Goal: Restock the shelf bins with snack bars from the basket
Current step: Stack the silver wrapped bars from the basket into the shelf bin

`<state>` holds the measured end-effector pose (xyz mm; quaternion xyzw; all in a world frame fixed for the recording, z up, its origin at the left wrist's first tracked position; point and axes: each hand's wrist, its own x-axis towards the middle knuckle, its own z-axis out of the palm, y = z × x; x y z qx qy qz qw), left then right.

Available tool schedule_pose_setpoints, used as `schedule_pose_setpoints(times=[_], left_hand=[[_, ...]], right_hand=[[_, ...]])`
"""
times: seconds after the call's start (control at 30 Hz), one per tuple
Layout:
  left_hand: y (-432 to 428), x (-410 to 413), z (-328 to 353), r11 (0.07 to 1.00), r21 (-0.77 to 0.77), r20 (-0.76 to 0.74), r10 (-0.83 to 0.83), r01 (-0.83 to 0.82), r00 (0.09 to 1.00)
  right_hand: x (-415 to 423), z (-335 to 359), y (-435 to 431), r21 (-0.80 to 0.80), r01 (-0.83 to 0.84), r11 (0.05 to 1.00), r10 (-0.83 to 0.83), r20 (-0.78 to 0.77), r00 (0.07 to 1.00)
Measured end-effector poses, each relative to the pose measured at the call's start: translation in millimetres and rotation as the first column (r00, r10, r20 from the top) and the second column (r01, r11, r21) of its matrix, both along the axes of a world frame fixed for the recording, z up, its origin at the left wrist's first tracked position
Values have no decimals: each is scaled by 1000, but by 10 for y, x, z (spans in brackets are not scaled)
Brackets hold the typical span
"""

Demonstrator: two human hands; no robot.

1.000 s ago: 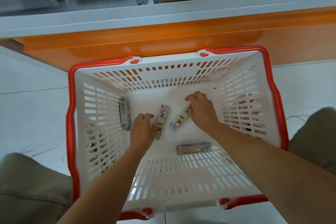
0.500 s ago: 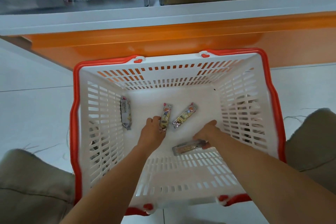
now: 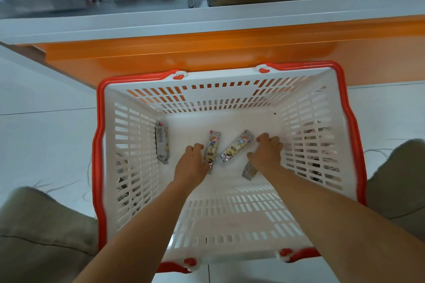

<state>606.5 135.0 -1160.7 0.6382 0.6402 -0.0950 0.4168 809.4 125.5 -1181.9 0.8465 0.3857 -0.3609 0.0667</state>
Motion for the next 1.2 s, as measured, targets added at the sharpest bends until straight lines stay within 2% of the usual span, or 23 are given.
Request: schedule_pose_setpoints(times=[0.07,0.17,0.23,0.3,0.4,0.5,0.57,0.8,0.93,1.1,1.2], left_hand=[[-1,24,-6,1000,-21,-2,-12,12,1000],[-25,51,-20,999,-40,3,-26,26,1000],[-37,51,-35,999,-30,0,-27,27,1000],[-39,38,-43,999,-27,-5,-30,30,1000],[-28,7,-40,999,-26,-7,-37,37,999],[-30,-14,-8,998,24,-17,-61,62,998],[-34,1,41,993,84,-23,-80,82,997],[69,272,541,979,197,153,-87,56,984],[135,352,1006,949,291,127,87,-121,988],[51,69,1701,903,408,114,97,-136,989],[-76,-178,2123,808,544,176,153,-226,972]], right_hand=[[-41,29,35,86,-90,992,83,73,994],[-201,57,115,284,-90,955,55,130,990],[-304,46,152,248,-223,943,174,205,963],[-370,13,174,133,-305,943,270,233,934],[-424,-36,222,82,-220,972,209,119,971],[-441,-40,239,176,-70,982,89,-106,990],[-403,18,241,246,-10,969,58,-185,981],[-310,607,458,347,97,933,37,-361,932],[-335,1087,517,450,71,890,157,-450,879],[-381,1891,446,562,-38,826,344,-450,824],[-413,2425,353,702,-103,705,482,-366,796]])
